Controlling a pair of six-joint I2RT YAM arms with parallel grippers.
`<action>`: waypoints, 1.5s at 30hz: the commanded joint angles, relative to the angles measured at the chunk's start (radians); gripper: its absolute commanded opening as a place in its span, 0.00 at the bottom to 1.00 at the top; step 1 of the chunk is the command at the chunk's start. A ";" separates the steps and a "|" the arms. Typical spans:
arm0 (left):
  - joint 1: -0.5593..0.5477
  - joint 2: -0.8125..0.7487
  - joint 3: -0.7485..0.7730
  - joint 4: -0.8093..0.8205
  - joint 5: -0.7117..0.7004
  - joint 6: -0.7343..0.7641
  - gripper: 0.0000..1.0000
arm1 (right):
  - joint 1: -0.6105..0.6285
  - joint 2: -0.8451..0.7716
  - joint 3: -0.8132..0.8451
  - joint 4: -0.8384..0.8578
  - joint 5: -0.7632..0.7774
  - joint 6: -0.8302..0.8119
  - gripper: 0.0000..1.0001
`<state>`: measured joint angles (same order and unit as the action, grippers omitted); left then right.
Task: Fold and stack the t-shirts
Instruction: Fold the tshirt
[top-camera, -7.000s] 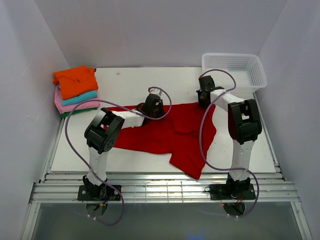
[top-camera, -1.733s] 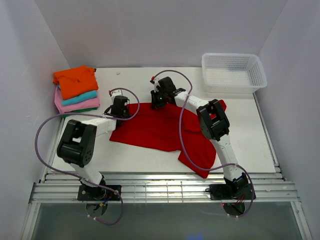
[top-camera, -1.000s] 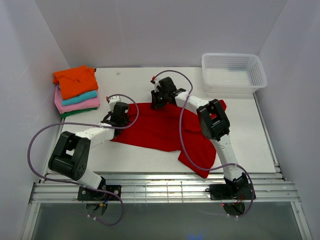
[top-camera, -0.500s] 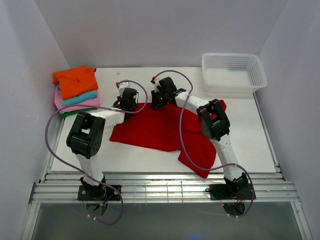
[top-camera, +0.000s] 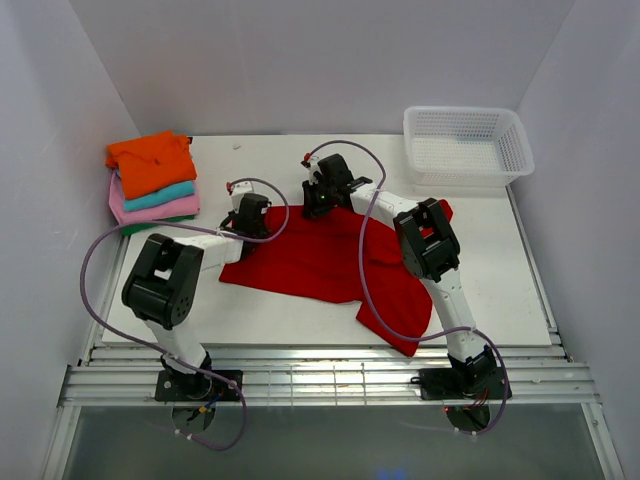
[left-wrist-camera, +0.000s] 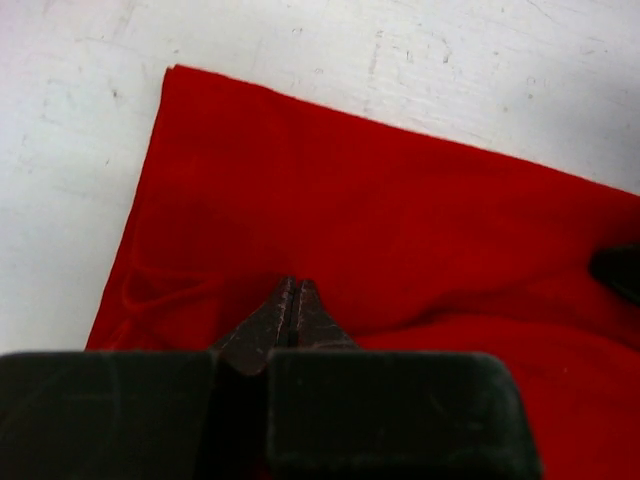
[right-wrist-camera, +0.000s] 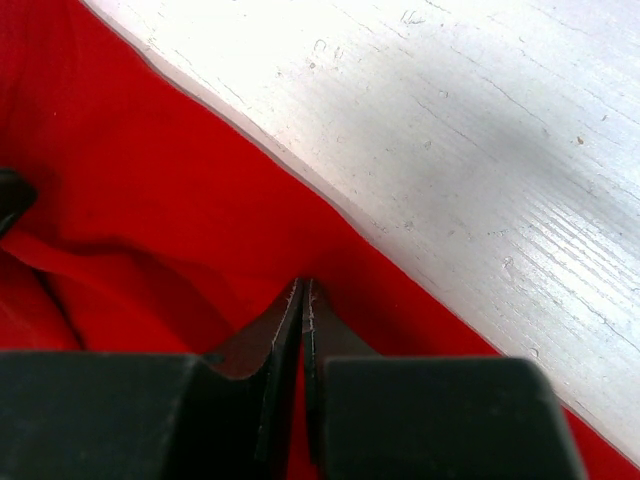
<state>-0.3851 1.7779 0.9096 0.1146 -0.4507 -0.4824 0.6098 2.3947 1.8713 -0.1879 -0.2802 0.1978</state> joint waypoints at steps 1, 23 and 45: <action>-0.011 -0.130 -0.063 0.002 0.023 -0.038 0.00 | 0.005 0.041 -0.005 -0.117 0.019 -0.018 0.09; -0.051 -0.031 0.110 0.013 -0.062 0.027 0.00 | 0.007 0.047 -0.006 -0.128 0.016 -0.023 0.09; -0.051 -0.032 0.011 -0.021 -0.160 -0.022 0.00 | -0.004 0.057 -0.018 -0.142 0.030 -0.041 0.09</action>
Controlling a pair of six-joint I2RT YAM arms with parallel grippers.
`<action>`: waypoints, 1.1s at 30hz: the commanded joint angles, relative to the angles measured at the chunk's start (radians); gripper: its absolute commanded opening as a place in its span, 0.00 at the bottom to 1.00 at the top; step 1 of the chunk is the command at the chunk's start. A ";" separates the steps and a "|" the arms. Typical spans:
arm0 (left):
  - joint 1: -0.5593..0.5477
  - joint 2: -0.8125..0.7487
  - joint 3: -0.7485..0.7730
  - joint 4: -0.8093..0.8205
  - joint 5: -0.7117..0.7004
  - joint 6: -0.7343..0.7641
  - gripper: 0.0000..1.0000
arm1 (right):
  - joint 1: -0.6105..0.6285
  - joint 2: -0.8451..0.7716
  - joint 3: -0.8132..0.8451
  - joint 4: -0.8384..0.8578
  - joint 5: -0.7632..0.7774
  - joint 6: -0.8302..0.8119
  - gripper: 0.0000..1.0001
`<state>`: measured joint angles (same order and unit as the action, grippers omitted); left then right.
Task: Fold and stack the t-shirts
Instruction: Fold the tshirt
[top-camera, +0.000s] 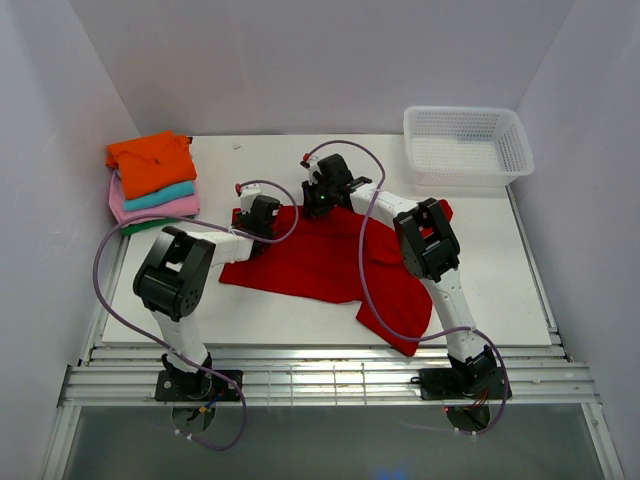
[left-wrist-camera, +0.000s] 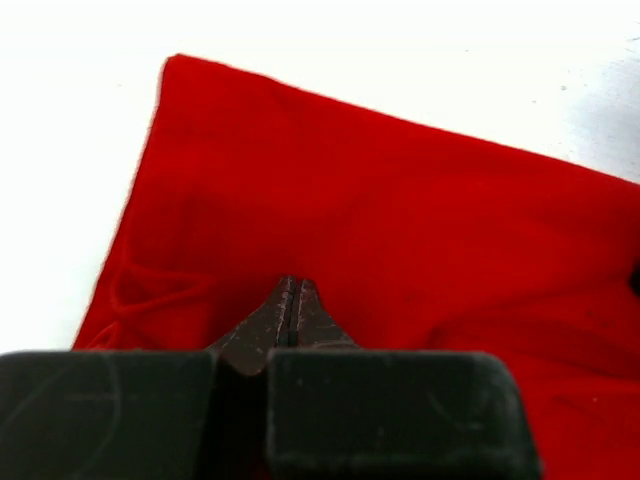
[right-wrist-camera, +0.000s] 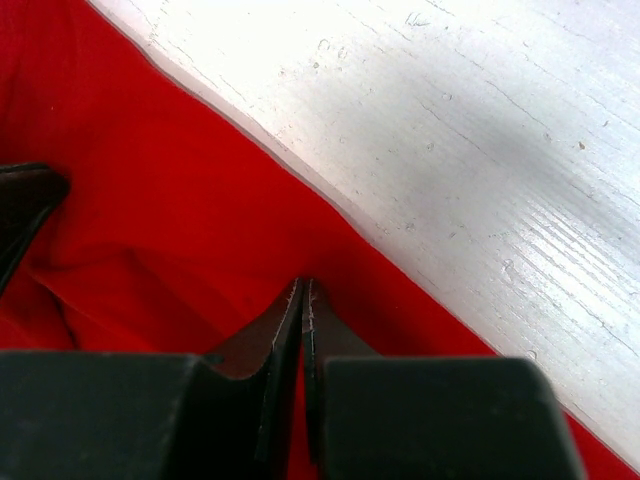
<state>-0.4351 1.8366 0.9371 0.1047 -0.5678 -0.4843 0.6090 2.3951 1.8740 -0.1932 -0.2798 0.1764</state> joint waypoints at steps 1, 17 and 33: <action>-0.001 -0.100 -0.027 -0.011 -0.049 -0.025 0.00 | -0.005 0.056 -0.019 -0.138 0.030 -0.021 0.09; 0.056 -0.135 -0.142 -0.003 -0.058 -0.065 0.00 | -0.003 0.055 -0.033 -0.138 0.024 -0.025 0.09; 0.059 -0.367 -0.198 -0.164 -0.188 -0.204 0.00 | -0.005 0.061 -0.032 -0.137 0.019 -0.026 0.09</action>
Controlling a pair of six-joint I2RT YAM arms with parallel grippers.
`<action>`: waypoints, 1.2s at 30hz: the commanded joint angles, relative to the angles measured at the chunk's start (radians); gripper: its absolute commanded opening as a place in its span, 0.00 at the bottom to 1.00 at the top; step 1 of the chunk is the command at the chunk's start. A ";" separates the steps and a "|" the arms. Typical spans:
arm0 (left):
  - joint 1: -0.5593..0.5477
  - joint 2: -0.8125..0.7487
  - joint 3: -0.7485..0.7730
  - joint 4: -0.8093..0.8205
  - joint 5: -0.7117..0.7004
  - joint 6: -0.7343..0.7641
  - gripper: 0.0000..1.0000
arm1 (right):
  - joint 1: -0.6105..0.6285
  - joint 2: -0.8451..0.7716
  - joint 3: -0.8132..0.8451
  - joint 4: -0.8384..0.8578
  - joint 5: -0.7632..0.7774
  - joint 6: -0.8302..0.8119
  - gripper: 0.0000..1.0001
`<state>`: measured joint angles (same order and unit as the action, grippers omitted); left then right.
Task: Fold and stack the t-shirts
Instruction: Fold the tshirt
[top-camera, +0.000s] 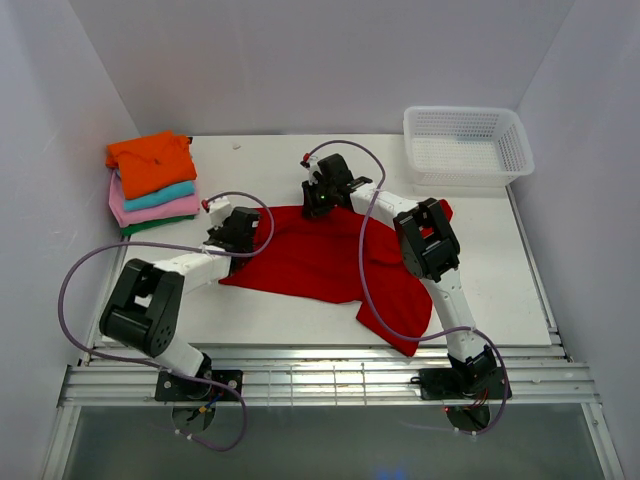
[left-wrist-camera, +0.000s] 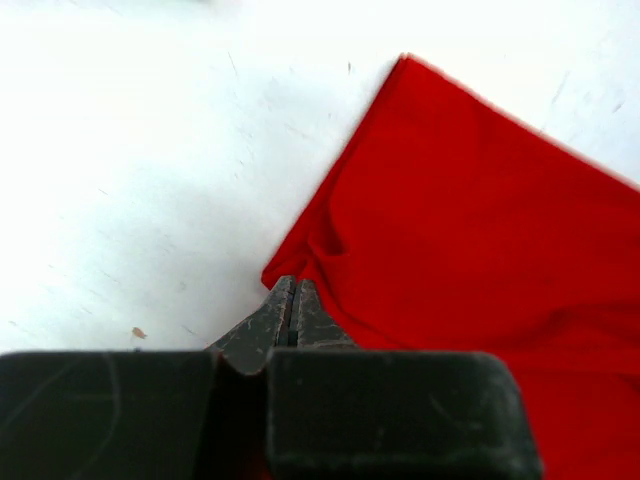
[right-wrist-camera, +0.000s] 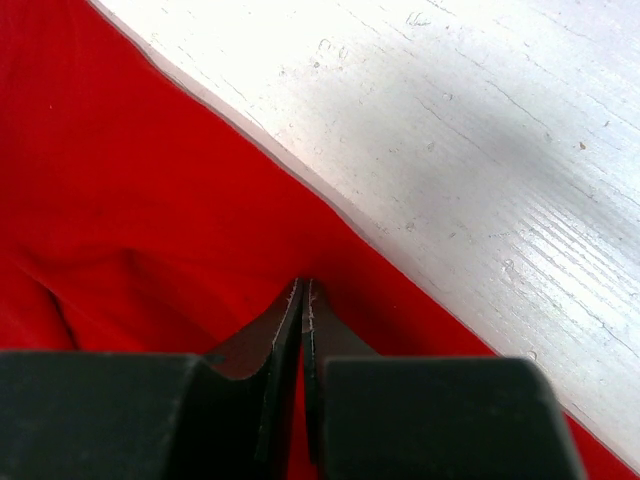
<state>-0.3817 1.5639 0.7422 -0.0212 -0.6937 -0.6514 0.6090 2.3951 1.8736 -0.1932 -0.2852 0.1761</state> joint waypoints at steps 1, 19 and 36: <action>0.006 -0.106 0.005 -0.043 -0.069 -0.027 0.00 | -0.003 0.061 -0.028 -0.137 0.023 -0.026 0.09; 0.007 0.203 0.315 -0.055 0.200 0.059 0.00 | -0.005 -0.269 -0.154 -0.152 0.162 -0.092 0.12; 0.007 0.258 0.307 -0.054 0.211 0.062 0.00 | -0.074 -0.488 -0.468 -0.138 0.437 -0.104 0.09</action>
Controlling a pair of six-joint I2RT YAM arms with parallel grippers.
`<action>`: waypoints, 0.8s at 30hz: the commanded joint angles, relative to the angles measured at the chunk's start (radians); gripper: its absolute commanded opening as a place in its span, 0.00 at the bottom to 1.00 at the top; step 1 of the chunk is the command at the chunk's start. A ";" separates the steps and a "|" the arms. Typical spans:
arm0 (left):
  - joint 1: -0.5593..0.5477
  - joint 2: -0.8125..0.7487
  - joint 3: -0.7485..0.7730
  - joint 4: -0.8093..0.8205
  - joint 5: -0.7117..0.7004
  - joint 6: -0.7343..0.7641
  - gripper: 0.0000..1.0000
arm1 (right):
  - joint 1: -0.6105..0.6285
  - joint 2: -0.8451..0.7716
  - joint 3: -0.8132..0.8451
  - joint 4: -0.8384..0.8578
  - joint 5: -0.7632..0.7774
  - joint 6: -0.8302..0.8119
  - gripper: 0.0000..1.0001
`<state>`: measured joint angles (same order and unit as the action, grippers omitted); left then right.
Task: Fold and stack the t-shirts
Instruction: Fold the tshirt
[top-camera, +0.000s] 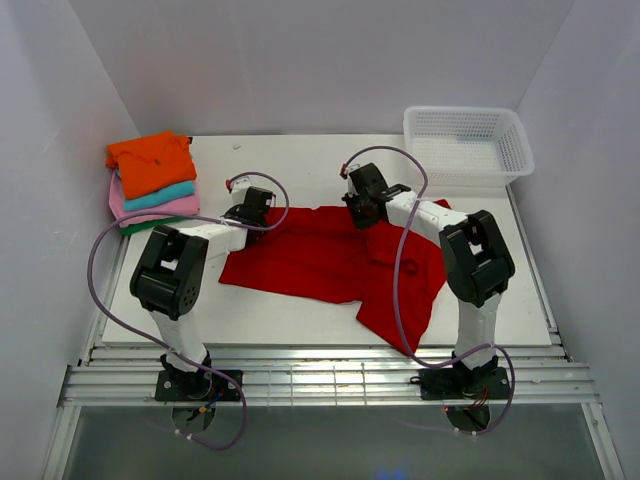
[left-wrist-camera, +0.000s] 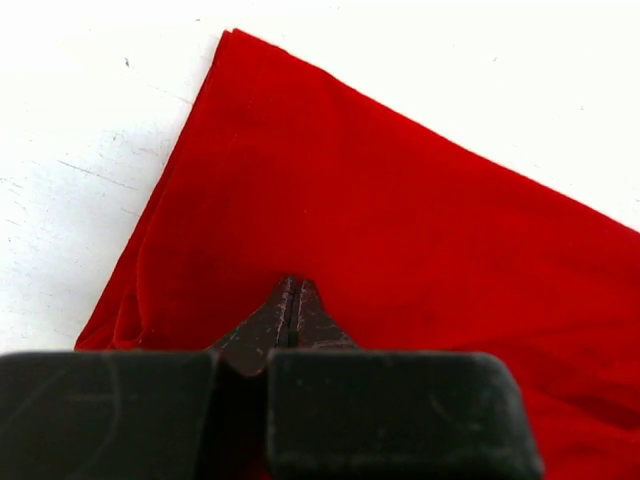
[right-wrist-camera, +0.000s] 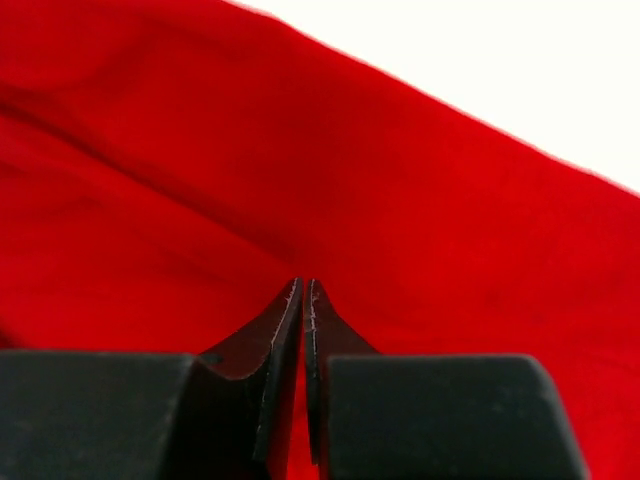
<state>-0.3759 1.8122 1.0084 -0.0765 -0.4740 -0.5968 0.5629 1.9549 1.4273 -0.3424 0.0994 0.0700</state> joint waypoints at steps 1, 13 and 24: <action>0.003 0.027 0.061 -0.006 -0.015 0.009 0.00 | -0.038 -0.047 -0.028 0.011 0.049 0.005 0.09; 0.041 0.068 0.084 -0.019 0.003 0.015 0.00 | -0.198 -0.113 -0.128 0.025 0.040 -0.001 0.09; 0.078 0.079 0.085 -0.035 0.031 0.018 0.00 | -0.242 0.044 -0.071 -0.023 -0.049 0.036 0.09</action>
<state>-0.3206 1.8793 1.0733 -0.0841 -0.4519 -0.5865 0.3279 1.9366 1.3041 -0.3424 0.0982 0.0803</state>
